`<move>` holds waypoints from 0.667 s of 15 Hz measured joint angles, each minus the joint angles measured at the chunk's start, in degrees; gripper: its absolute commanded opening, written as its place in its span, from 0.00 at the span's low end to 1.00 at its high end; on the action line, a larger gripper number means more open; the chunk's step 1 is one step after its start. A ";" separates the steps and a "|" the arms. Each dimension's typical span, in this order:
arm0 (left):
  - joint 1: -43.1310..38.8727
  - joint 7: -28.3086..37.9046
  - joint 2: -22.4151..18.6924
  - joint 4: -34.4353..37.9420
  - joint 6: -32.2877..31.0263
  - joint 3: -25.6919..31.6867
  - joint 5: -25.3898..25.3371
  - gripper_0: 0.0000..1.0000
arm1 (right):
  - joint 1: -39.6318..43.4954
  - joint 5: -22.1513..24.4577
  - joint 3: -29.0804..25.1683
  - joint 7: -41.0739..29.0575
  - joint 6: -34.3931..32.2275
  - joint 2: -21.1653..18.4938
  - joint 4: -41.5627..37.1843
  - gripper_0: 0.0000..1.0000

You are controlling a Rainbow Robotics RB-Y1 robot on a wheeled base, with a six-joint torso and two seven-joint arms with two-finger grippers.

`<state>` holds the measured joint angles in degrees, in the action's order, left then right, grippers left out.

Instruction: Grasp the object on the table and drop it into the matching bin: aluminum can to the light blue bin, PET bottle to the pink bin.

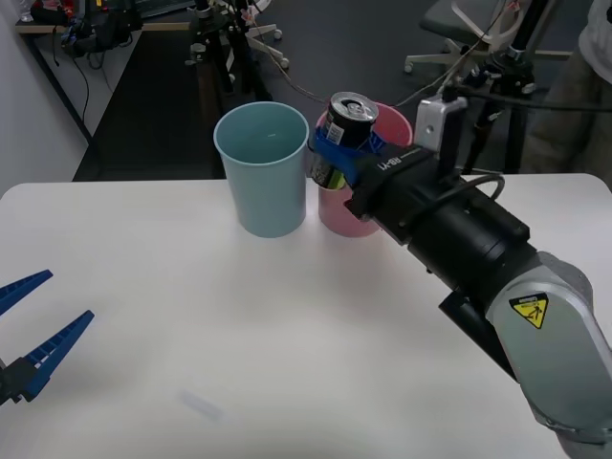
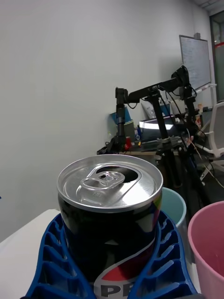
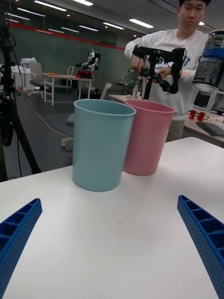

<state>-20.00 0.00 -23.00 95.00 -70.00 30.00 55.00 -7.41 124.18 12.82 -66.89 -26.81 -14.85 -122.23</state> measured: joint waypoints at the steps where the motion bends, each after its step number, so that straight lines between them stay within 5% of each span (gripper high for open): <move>1: 0.00 0.00 0.00 0.00 0.00 0.00 0.00 1.00 | -2.26 2.57 0.37 -1.52 0.00 0.64 1.80 0.00; 10: 0.00 0.00 0.00 0.00 0.00 0.00 0.00 1.00 | -22.23 9.00 -1.30 -0.72 1.52 8.31 23.74 0.00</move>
<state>-20.00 0.00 -23.00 95.00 -70.00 30.00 55.00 -29.63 133.18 11.51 -67.61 -25.29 -6.54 -98.49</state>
